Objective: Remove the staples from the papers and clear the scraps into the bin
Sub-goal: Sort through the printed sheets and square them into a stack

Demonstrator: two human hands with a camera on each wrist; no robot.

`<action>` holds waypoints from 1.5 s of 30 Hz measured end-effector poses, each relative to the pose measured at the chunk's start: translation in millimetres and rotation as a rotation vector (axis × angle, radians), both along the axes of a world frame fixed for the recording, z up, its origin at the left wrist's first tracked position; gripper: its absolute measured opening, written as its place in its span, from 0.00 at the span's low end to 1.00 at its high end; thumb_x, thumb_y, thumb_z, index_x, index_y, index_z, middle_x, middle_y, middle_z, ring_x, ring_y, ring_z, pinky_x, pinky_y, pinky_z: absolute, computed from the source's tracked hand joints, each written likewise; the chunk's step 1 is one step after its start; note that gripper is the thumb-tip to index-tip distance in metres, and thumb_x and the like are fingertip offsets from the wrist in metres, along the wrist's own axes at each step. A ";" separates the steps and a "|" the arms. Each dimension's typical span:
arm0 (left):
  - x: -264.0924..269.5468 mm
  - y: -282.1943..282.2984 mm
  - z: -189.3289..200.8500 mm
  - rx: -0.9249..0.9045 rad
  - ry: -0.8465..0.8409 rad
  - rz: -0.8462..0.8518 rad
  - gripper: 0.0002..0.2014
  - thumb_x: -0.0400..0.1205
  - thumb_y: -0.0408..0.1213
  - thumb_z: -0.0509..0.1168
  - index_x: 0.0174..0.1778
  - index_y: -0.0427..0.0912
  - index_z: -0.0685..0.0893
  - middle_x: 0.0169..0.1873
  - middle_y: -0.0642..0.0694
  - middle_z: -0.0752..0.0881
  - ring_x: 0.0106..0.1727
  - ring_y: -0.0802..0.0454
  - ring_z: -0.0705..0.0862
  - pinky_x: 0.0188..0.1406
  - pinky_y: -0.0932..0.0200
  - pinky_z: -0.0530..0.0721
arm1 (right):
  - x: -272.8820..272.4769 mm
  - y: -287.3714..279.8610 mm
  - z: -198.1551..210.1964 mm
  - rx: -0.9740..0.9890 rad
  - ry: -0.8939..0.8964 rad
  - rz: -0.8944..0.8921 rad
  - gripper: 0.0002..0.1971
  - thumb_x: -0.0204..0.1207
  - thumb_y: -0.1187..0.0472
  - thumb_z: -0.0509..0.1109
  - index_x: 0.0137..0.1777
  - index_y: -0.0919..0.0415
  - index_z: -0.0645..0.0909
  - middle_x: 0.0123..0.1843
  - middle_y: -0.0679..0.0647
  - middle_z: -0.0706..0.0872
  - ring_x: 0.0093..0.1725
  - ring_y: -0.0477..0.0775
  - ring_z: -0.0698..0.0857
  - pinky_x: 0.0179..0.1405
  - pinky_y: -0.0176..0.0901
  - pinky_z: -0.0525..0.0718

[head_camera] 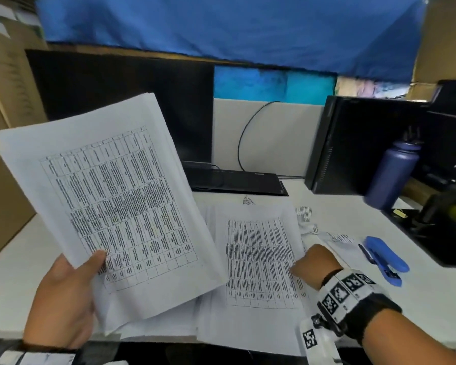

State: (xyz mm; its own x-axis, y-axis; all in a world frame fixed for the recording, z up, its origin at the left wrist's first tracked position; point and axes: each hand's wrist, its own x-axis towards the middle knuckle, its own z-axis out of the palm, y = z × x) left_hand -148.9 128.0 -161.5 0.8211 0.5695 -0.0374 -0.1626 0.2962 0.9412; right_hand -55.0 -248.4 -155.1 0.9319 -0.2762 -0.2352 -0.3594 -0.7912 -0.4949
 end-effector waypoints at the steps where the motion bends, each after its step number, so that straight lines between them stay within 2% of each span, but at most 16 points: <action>1: 0.4 0.9 -1.2 0.006 0.001 0.000 0.13 0.86 0.29 0.62 0.60 0.48 0.87 0.59 0.46 0.90 0.58 0.45 0.89 0.63 0.42 0.82 | -0.3 2.1 0.8 -0.040 0.005 0.010 0.07 0.72 0.67 0.70 0.50 0.67 0.82 0.44 0.58 0.88 0.41 0.55 0.87 0.39 0.41 0.86; 5: 0.1 2.1 -6.1 0.018 0.004 -0.001 0.14 0.86 0.30 0.63 0.65 0.45 0.85 0.55 0.47 0.92 0.56 0.46 0.90 0.52 0.46 0.88 | -6.3 7.6 4.5 -0.181 -0.102 0.021 0.07 0.75 0.65 0.69 0.52 0.63 0.78 0.50 0.58 0.87 0.47 0.56 0.86 0.49 0.47 0.88; 7: -0.7 1.8 -7.0 0.008 0.009 -0.007 0.15 0.86 0.30 0.63 0.67 0.44 0.84 0.57 0.46 0.92 0.59 0.43 0.90 0.58 0.41 0.86 | -11.6 10.2 7.2 -0.238 -0.130 0.063 0.08 0.77 0.65 0.67 0.55 0.62 0.78 0.51 0.57 0.87 0.49 0.56 0.87 0.49 0.46 0.88; 10: -2.0 2.4 -6.7 0.000 0.013 -0.015 0.16 0.86 0.30 0.63 0.68 0.45 0.83 0.60 0.45 0.90 0.62 0.41 0.88 0.69 0.33 0.77 | -18.5 11.5 15.4 -0.092 -0.221 0.022 0.09 0.76 0.65 0.65 0.56 0.59 0.77 0.48 0.57 0.85 0.43 0.56 0.87 0.39 0.45 0.86; 15: -3.4 5.8 -0.8 0.024 0.008 0.006 0.15 0.86 0.30 0.64 0.67 0.45 0.84 0.58 0.46 0.91 0.62 0.41 0.88 0.67 0.33 0.78 | -32.6 -1.9 52.0 0.169 -0.457 -0.051 0.03 0.82 0.64 0.64 0.46 0.56 0.75 0.39 0.58 0.84 0.34 0.56 0.84 0.27 0.42 0.78; 19: -1.4 5.7 11.6 0.130 0.010 0.029 0.14 0.85 0.31 0.65 0.64 0.49 0.86 0.56 0.49 0.92 0.60 0.43 0.89 0.68 0.35 0.79 | -51.4 -27.8 86.4 0.278 -0.745 -0.101 0.04 0.80 0.63 0.66 0.52 0.55 0.79 0.40 0.50 0.83 0.38 0.51 0.83 0.34 0.41 0.77; 21: 0.2 1.0 21.4 0.212 0.020 0.060 0.12 0.85 0.31 0.66 0.57 0.52 0.88 0.53 0.51 0.92 0.57 0.46 0.90 0.67 0.38 0.81 | -56.9 -46.9 94.7 0.410 -0.829 -0.168 0.10 0.77 0.60 0.67 0.56 0.52 0.83 0.47 0.51 0.89 0.46 0.57 0.88 0.48 0.52 0.88; 24: 5.0 -17.9 37.0 0.300 0.009 0.039 0.10 0.84 0.31 0.67 0.53 0.53 0.87 0.51 0.53 0.91 0.54 0.49 0.89 0.58 0.49 0.83 | -60.0 -64.4 100.3 0.651 -0.782 -0.115 0.15 0.76 0.56 0.69 0.62 0.44 0.84 0.57 0.48 0.91 0.56 0.58 0.90 0.58 0.68 0.85; 27: 10.2 -53.1 50.7 0.376 -0.009 -0.058 0.10 0.84 0.33 0.67 0.57 0.52 0.87 0.50 0.53 0.92 0.54 0.50 0.90 0.54 0.50 0.85 | -58.8 -60.4 101.7 0.925 -0.664 -0.011 0.16 0.81 0.65 0.67 0.65 0.48 0.85 0.60 0.50 0.91 0.57 0.59 0.91 0.59 0.63 0.85; 31: 14.0 -112.3 61.7 0.449 -0.021 -0.270 0.13 0.85 0.33 0.65 0.61 0.53 0.87 0.52 0.54 0.93 0.53 0.54 0.91 0.56 0.51 0.87 | -61.0 -38.6 89.5 0.992 -0.569 0.003 0.15 0.83 0.66 0.66 0.63 0.49 0.85 0.55 0.49 0.93 0.53 0.54 0.92 0.54 0.56 0.87; 34: 8.9 -152.4 59.5 0.375 0.008 -0.397 0.14 0.87 0.53 0.59 0.60 0.58 0.88 0.54 0.53 0.93 0.56 0.53 0.91 0.63 0.43 0.85 | -60.6 -26.8 77.6 1.068 -0.546 -0.043 0.12 0.84 0.67 0.65 0.62 0.53 0.84 0.54 0.49 0.93 0.51 0.52 0.92 0.48 0.50 0.88; 37: 7.1 -175.0 49.4 0.349 -0.040 -0.486 0.37 0.77 0.77 0.47 0.70 0.58 0.81 0.65 0.57 0.87 0.68 0.65 0.82 0.74 0.54 0.78 | -60.6 -22.1 71.9 0.990 -0.638 -0.071 0.10 0.82 0.64 0.69 0.60 0.52 0.81 0.54 0.51 0.92 0.53 0.53 0.91 0.54 0.56 0.88; 39: 6.3 -181.5 51.7 0.514 -0.093 -0.419 0.18 0.86 0.62 0.53 0.60 0.57 0.81 0.51 0.63 0.88 0.53 0.79 0.82 0.55 0.80 0.78 | -61.8 -24.6 74.6 0.872 -0.763 -0.075 0.12 0.80 0.63 0.72 0.60 0.50 0.78 0.53 0.47 0.91 0.52 0.49 0.90 0.50 0.50 0.89; 40: 5.8 -182.2 55.9 0.563 -0.111 -0.391 0.07 0.89 0.49 0.56 0.56 0.58 0.79 0.46 0.62 0.88 0.47 0.77 0.83 0.44 0.82 0.78 | -62.6 -25.1 76.8 0.865 -0.811 -0.067 0.15 0.79 0.64 0.72 0.61 0.49 0.76 0.53 0.46 0.90 0.51 0.46 0.90 0.46 0.42 0.88; 42: 7.2 -181.6 58.4 0.647 -0.144 -0.370 0.10 0.89 0.36 0.58 0.57 0.57 0.78 0.48 0.67 0.88 0.48 0.73 0.85 0.39 0.82 0.78 | -64.4 -26.5 78.2 0.887 -0.845 -0.028 0.19 0.78 0.66 0.73 0.63 0.48 0.73 0.52 0.43 0.90 0.49 0.40 0.90 0.42 0.33 0.85; 45: 6.8 -177.7 59.3 0.569 -0.121 -0.373 0.15 0.85 0.32 0.63 0.57 0.61 0.79 0.50 0.65 0.89 0.51 0.66 0.88 0.39 0.74 0.84 | -64.3 -25.7 72.3 0.839 -0.817 0.013 0.22 0.76 0.70 0.72 0.64 0.46 0.77 0.55 0.44 0.91 0.53 0.44 0.90 0.50 0.44 0.85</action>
